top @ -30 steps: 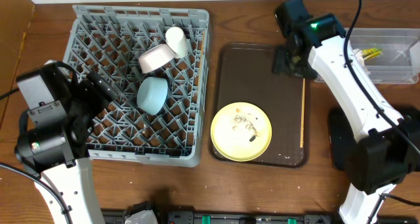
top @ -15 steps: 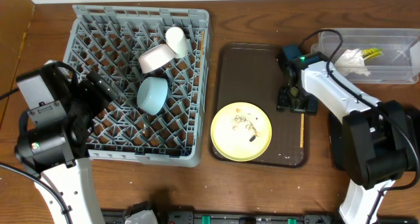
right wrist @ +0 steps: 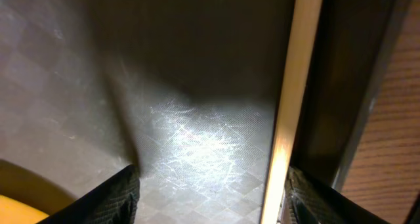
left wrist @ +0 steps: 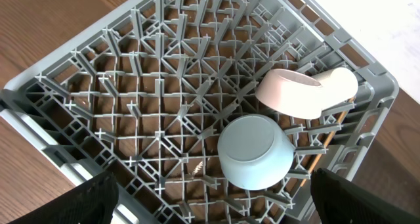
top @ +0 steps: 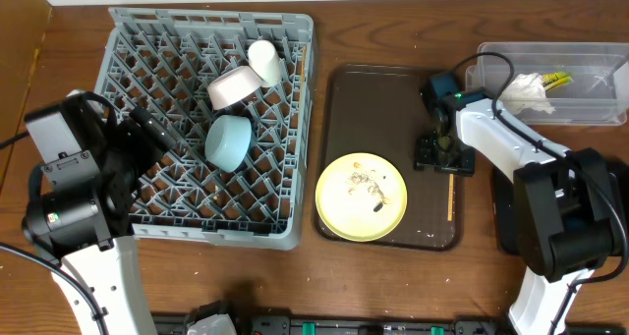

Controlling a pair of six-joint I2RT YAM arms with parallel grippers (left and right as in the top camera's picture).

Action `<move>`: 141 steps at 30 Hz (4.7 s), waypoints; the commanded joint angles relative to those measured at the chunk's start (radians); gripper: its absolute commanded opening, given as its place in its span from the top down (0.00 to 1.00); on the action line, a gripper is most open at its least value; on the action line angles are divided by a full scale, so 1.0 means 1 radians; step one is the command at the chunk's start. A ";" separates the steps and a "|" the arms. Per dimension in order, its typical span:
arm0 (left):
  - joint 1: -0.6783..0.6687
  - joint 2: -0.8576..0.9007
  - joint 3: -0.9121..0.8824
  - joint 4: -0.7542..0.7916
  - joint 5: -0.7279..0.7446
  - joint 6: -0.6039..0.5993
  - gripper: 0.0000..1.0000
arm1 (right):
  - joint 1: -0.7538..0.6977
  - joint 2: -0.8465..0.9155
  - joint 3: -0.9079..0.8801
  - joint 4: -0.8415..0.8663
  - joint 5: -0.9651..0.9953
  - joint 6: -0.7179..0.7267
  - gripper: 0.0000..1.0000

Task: Sort waste into correct bins and load items into the dishwasher
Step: 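Grasp the second wooden chopstick on the tray with the right gripper, then carry the second chopstick to the rack and release it, then move the right gripper back over the tray toward the yellow plate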

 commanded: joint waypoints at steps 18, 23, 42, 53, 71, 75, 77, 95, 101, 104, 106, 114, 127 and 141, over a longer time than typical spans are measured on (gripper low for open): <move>0.005 0.000 0.005 -0.002 0.003 -0.013 0.05 | -0.006 0.000 0.123 0.207 -0.313 0.056 0.99; 0.005 0.000 0.005 -0.002 0.003 -0.013 0.05 | 0.042 0.000 0.362 0.254 -0.446 0.149 0.99; 0.005 0.000 0.005 -0.002 0.003 -0.013 0.05 | 0.366 0.139 0.416 0.743 -0.224 0.435 0.99; 0.005 0.000 0.005 -0.002 0.003 -0.013 0.05 | 0.359 0.185 0.419 0.686 -0.188 0.438 0.98; 0.005 0.000 0.005 -0.002 0.003 -0.012 0.05 | 0.282 0.186 0.420 0.690 -0.459 0.393 0.91; 0.005 0.000 0.005 -0.002 0.003 -0.012 0.05 | 0.303 0.186 0.420 0.689 -0.433 0.392 0.91; 0.005 0.000 0.005 -0.002 0.003 -0.013 0.05 | 0.308 0.186 0.420 0.689 -0.422 0.392 0.89; 0.005 0.000 0.005 -0.002 0.003 -0.013 0.05 | 0.172 -0.069 0.421 0.382 -0.421 0.123 0.34; 0.005 0.000 0.005 -0.002 0.003 -0.012 0.05 | 0.018 -0.254 0.421 0.070 -0.300 0.046 0.32; 0.005 0.000 0.005 -0.002 0.003 -0.012 0.05 | -0.066 -0.352 0.421 -0.083 -0.208 0.040 0.28; 0.005 0.000 0.005 -0.002 0.003 -0.013 0.05 | -0.130 -0.419 0.421 -0.187 -0.109 0.040 0.01; 0.005 0.000 0.005 -0.002 0.003 -0.013 0.05 | -0.278 -0.520 0.421 -0.401 0.082 0.041 0.01; 0.005 0.000 0.005 -0.002 0.006 -0.016 0.05 | -0.124 -0.514 0.370 -0.420 -0.312 -0.306 0.10; 0.005 0.000 0.005 -0.002 0.006 -0.016 0.05 | 0.098 -0.512 -0.193 -0.016 -0.231 0.022 0.58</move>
